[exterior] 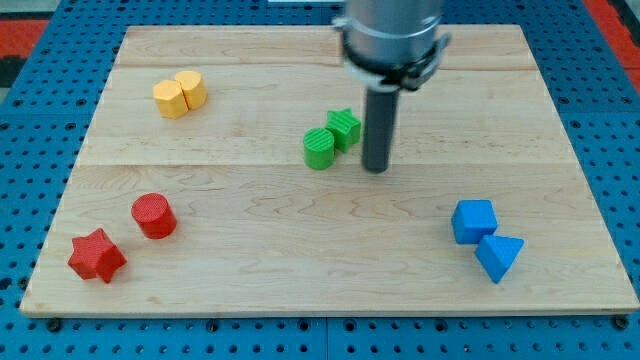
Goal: Slide green circle towards center left
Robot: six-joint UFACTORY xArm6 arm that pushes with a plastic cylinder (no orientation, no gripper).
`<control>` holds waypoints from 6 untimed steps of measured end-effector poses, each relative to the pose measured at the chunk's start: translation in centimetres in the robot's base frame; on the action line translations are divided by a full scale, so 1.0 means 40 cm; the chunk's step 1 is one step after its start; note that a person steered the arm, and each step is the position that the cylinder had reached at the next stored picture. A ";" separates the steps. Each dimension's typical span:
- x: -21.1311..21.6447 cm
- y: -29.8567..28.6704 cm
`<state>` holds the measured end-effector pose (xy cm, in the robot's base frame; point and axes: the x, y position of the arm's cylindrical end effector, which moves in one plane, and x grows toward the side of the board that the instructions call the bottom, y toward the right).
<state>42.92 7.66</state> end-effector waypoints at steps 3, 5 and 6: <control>-0.009 -0.311; 0.050 -0.441; -0.009 -0.425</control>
